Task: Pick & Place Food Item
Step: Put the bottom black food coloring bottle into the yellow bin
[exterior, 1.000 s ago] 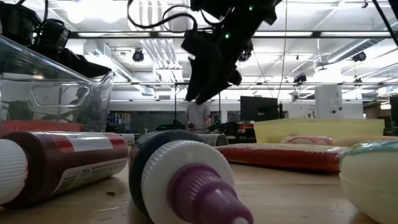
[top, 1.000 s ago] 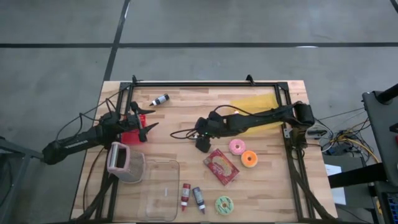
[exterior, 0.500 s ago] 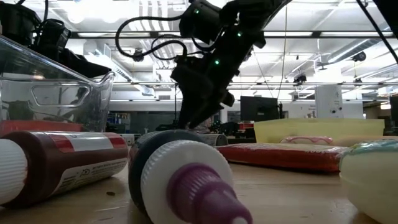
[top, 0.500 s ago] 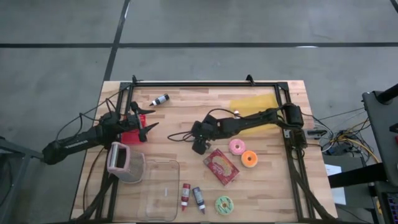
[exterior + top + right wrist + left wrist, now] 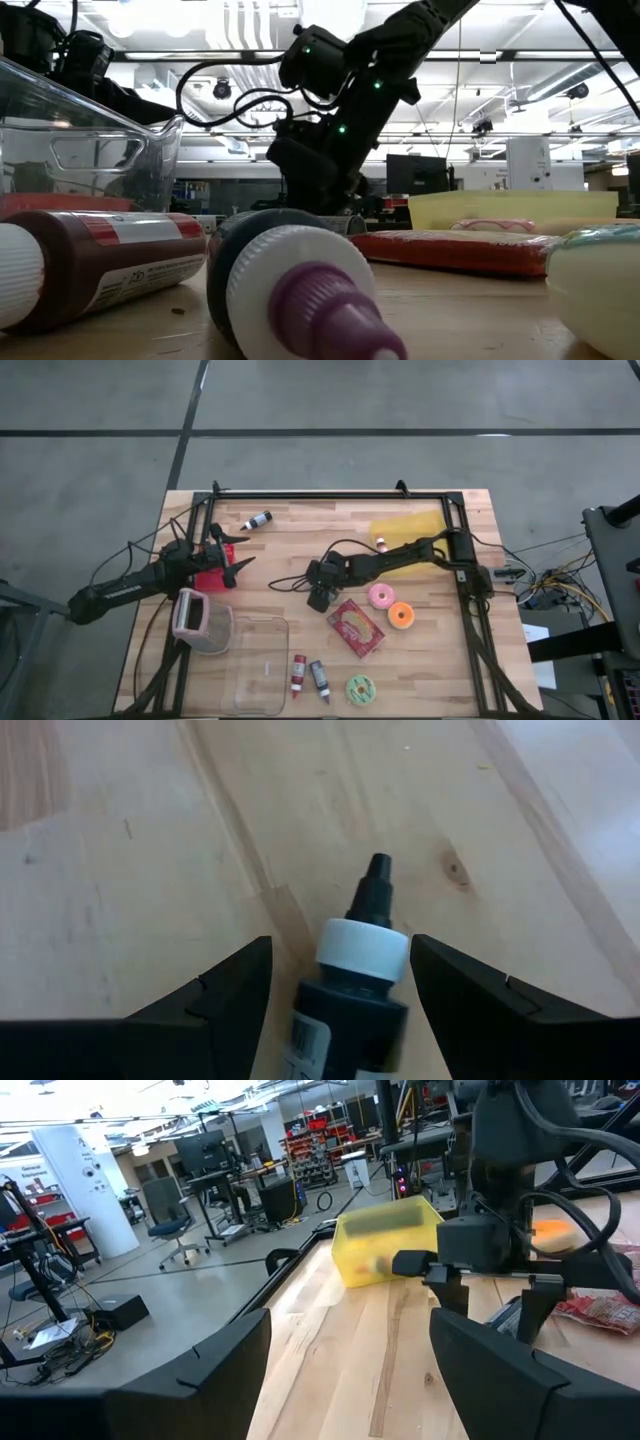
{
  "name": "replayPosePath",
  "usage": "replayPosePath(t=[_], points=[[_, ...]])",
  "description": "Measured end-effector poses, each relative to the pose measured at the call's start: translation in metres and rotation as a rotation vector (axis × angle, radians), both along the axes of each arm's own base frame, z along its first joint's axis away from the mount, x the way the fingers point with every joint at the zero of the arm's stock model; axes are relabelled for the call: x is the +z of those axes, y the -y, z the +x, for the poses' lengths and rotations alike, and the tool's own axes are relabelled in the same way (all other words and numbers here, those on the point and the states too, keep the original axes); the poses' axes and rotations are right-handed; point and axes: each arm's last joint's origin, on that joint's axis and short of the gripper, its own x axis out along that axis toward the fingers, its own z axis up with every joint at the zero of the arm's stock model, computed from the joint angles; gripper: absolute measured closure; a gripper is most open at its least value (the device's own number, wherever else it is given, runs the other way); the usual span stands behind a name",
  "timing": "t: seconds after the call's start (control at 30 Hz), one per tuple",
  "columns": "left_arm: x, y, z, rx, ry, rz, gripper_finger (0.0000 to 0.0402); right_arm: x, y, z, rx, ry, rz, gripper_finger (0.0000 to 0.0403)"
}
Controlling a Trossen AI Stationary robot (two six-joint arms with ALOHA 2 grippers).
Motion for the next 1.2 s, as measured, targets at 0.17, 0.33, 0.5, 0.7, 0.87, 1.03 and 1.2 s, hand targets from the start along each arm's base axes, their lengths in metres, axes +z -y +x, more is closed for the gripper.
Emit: replayPosePath(t=[0.17, 0.33, 0.5, 0.7, 0.87, 1.03, 1.2], points=[[0.0000, 0.0000, 0.0000, 0.000, 0.000, 0.000, 0.0124, -0.0002, 0.0005, 0.0001, -0.001, 0.001, 0.000, 0.0170], [0.0000, 0.0000, 0.0000, 0.000, 0.000, 0.000, 0.0124, -0.0010, 0.0008, -0.0012, -0.004, -0.014, 0.001, 0.0171], [0.0000, 0.0000, 0.0000, 0.000, 0.000, 0.000, 0.0124, -0.0024, 0.0022, -0.0035, -0.020, -0.039, 0.012, 0.0190], [0.0000, 0.0000, 0.0000, 0.000, 0.000, 0.000, 0.0124, -0.0026, 0.0024, -0.0038, -0.018, -0.042, 0.015, 0.0227], [0.0000, 0.0000, 0.0000, 0.000, 0.000, 0.000, 0.0124, -0.0026, 0.0026, -0.0037, -0.017, -0.042, 0.014, 0.0247], [0.0000, 0.0000, 0.0000, 0.000, 0.000, 0.000, 0.0124, -0.0025, 0.0029, -0.0037, -0.017, -0.042, 0.013, 0.0250], [0.0000, 0.0000, 0.0000, 0.000, 0.000, 0.000, 0.0124, -0.0025, 0.0029, -0.0037, -0.017, -0.042, 0.013, 0.0245]])
